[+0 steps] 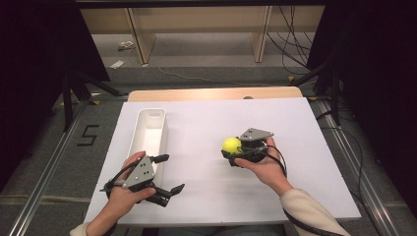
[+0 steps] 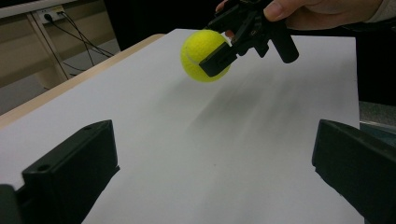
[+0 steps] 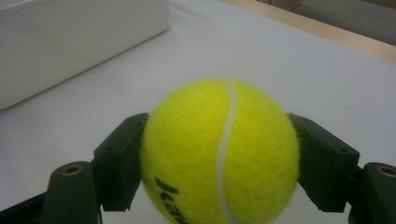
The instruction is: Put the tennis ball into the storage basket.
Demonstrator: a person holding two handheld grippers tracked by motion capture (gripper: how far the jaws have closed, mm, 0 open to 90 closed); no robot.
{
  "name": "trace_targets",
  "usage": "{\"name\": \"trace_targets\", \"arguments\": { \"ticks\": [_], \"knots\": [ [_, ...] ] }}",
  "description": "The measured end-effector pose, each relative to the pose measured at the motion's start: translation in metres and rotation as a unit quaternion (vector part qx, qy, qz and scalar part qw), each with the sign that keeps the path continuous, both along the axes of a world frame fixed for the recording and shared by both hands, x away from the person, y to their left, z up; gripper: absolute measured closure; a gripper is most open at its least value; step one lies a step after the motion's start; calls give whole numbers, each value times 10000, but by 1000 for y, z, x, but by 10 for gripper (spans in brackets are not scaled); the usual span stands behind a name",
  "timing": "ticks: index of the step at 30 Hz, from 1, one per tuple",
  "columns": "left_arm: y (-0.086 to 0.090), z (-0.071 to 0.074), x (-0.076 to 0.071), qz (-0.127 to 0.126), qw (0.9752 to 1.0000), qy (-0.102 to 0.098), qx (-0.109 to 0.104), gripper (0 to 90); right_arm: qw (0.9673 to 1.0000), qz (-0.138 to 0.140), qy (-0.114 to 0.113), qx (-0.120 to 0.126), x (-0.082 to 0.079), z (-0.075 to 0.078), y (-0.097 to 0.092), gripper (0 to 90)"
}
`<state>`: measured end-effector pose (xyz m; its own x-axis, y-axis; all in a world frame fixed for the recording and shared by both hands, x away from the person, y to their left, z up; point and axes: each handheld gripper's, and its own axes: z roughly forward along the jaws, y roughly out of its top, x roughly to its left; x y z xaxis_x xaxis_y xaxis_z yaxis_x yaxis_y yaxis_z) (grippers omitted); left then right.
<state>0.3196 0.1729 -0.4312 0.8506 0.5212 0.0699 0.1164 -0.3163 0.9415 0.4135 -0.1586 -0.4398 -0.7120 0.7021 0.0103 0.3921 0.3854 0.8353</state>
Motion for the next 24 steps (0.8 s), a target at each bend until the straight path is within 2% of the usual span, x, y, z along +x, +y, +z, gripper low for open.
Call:
{"name": "trace_targets", "arguments": {
  "ticks": [24],
  "knots": [
    [0, 0, 0, -6, 10000, 1, 4, 0, 9999, 126, -13, 46, 1, 1, 14, 262]
  ]
}}
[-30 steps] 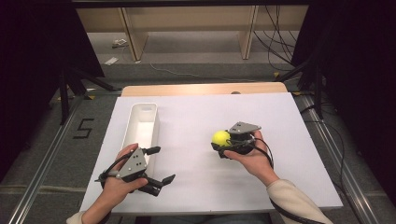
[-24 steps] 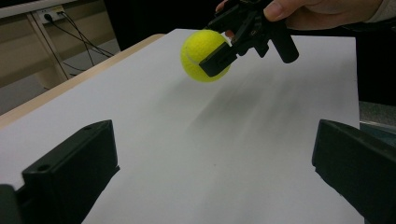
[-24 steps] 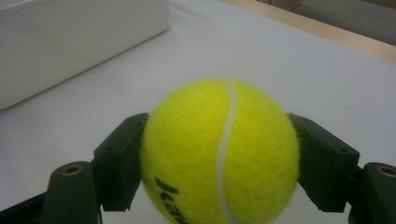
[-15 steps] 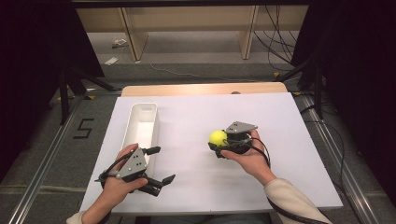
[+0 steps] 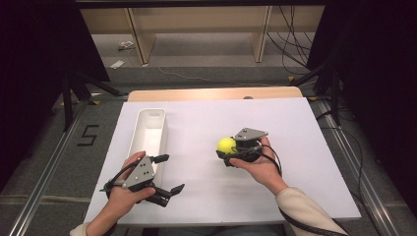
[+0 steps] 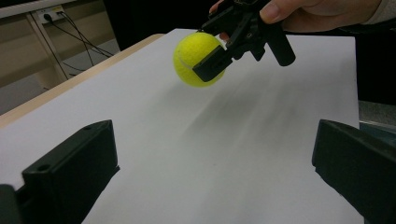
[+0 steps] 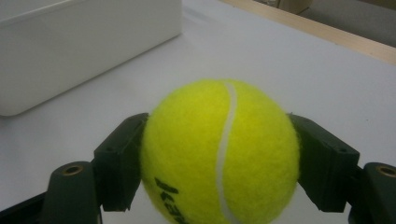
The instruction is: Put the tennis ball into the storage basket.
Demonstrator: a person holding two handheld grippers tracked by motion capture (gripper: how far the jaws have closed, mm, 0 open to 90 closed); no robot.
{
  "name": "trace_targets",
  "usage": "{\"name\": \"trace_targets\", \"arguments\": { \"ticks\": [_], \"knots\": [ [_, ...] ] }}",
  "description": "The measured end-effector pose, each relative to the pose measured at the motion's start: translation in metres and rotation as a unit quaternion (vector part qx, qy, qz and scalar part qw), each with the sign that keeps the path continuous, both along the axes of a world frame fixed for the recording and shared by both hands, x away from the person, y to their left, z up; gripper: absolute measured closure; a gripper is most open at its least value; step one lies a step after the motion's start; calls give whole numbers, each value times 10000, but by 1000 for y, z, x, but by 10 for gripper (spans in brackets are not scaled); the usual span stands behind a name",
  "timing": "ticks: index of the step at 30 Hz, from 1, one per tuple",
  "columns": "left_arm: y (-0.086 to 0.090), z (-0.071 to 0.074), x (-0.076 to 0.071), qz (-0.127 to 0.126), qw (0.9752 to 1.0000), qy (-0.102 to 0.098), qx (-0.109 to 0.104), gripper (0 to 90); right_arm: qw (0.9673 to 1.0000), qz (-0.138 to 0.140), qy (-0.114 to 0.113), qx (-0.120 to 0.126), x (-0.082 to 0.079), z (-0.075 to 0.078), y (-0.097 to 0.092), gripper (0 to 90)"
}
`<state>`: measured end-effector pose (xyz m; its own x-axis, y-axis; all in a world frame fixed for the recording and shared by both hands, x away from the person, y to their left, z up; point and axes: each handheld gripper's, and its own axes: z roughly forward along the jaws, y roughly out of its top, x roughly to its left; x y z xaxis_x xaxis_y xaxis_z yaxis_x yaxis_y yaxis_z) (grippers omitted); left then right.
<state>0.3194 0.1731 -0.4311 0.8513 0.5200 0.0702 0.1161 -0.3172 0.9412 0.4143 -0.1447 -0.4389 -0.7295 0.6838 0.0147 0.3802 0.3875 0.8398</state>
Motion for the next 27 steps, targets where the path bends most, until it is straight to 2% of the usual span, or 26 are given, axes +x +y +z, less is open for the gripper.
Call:
{"name": "trace_targets", "arguments": {
  "ticks": [27],
  "knots": [
    [0, 0, 0, -14, 10000, -2, 10, 0, 10000, 55, -9, 27, 1, 1, 9, 262]
  ]
}}
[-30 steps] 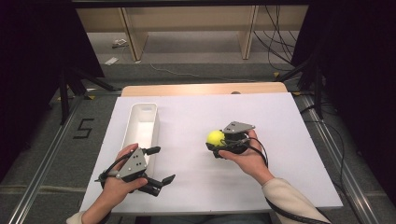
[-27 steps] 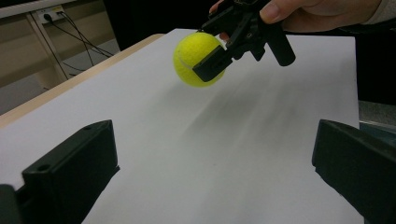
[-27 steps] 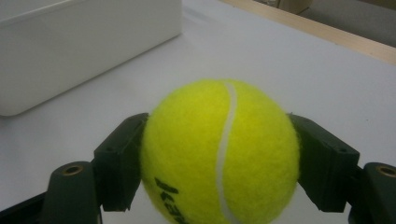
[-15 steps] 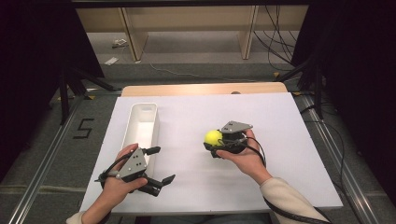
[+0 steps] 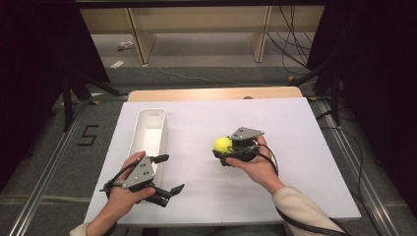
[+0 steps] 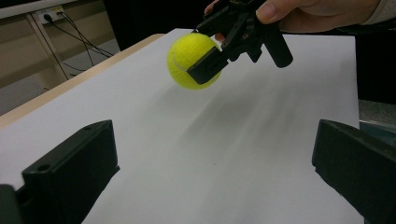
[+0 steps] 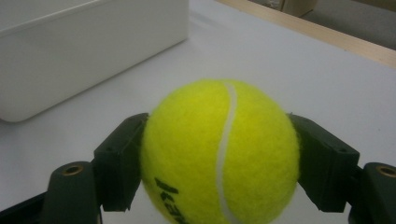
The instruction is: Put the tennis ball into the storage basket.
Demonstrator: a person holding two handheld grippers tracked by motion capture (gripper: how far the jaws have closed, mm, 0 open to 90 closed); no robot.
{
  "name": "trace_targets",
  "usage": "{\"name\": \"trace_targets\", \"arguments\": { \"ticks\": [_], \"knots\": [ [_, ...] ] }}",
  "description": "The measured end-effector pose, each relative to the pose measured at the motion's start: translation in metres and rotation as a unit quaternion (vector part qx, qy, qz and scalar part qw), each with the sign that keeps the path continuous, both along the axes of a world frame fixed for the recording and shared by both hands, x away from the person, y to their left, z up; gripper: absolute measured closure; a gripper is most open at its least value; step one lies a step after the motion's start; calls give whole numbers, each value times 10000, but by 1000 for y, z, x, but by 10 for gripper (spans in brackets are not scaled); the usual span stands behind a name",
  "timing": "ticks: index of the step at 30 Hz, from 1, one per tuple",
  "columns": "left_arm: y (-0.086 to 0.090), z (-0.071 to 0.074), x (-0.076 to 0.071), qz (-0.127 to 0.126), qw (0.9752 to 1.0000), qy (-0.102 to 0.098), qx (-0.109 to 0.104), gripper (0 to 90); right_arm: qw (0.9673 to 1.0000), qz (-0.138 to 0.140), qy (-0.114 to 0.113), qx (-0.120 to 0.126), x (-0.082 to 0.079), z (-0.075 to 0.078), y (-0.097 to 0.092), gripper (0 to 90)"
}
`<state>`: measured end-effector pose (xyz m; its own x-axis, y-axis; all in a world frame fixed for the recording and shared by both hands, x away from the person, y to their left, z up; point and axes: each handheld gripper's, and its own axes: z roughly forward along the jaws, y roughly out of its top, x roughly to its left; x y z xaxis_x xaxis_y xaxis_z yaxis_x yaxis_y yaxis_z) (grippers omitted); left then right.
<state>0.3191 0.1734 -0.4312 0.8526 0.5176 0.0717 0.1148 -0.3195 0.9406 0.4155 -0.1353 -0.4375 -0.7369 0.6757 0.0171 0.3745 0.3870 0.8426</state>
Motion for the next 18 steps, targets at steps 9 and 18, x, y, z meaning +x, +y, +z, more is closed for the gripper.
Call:
{"name": "trace_targets", "arguments": {
  "ticks": [9, 18],
  "knots": [
    [0, 0, 0, 3, 10000, -8, -6, 0, 10000, 35, 2, -4, 0, 0, 3, 262],
    [0, 0, 0, 8, 10000, -14, -10, 0, 10000, 44, -10, 9, 0, 1, 6, 262]
  ]
}}
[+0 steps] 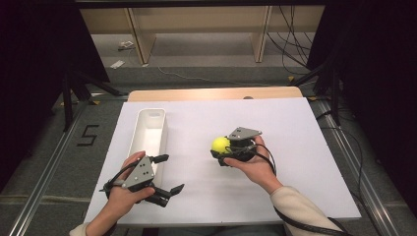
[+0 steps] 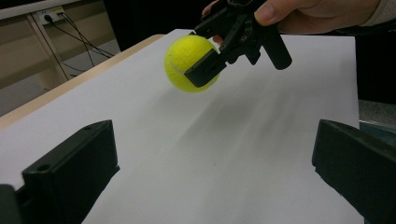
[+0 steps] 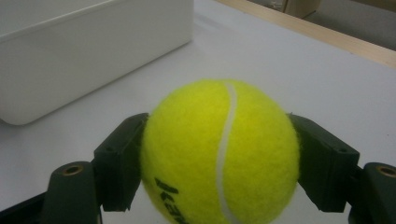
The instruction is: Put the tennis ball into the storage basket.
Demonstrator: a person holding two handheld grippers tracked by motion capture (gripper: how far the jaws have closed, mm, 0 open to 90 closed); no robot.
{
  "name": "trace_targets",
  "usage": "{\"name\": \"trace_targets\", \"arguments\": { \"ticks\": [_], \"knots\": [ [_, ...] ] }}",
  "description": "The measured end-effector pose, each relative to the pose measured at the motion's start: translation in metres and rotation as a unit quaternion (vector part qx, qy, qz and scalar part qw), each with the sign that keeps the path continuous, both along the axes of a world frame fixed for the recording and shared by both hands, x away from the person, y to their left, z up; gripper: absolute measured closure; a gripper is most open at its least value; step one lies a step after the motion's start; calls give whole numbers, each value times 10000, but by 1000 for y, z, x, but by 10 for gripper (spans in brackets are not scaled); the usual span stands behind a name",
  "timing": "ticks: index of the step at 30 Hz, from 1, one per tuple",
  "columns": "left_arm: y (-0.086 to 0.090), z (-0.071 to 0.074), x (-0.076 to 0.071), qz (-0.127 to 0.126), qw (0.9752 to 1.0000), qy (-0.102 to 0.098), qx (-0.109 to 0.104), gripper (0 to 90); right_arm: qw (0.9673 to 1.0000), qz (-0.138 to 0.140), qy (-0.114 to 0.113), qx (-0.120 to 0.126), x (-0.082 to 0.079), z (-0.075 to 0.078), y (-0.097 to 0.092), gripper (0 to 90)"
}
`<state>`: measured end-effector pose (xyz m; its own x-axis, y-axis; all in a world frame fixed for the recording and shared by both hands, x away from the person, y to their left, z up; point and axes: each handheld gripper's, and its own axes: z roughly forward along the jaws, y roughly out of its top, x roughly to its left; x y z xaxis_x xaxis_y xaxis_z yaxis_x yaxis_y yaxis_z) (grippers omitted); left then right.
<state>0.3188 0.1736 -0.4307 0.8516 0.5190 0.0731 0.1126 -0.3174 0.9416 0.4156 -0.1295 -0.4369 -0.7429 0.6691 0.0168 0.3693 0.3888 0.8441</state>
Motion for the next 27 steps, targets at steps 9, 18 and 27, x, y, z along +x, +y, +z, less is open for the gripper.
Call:
{"name": "trace_targets", "arguments": {
  "ticks": [9, 18, 27],
  "knots": [
    [0, 0, 0, -11, 10000, 12, -11, 0, 10000, 7, 1, 12, 1, 0, 3, 262],
    [0, 0, 0, -25, 10000, 20, -7, 0, 10000, 29, 14, 21, 2, 0, 7, 262],
    [0, -1, 0, -28, 10000, 28, -3, 0, 10000, 53, 11, 48, 2, 1, 11, 262]
  ]
}}
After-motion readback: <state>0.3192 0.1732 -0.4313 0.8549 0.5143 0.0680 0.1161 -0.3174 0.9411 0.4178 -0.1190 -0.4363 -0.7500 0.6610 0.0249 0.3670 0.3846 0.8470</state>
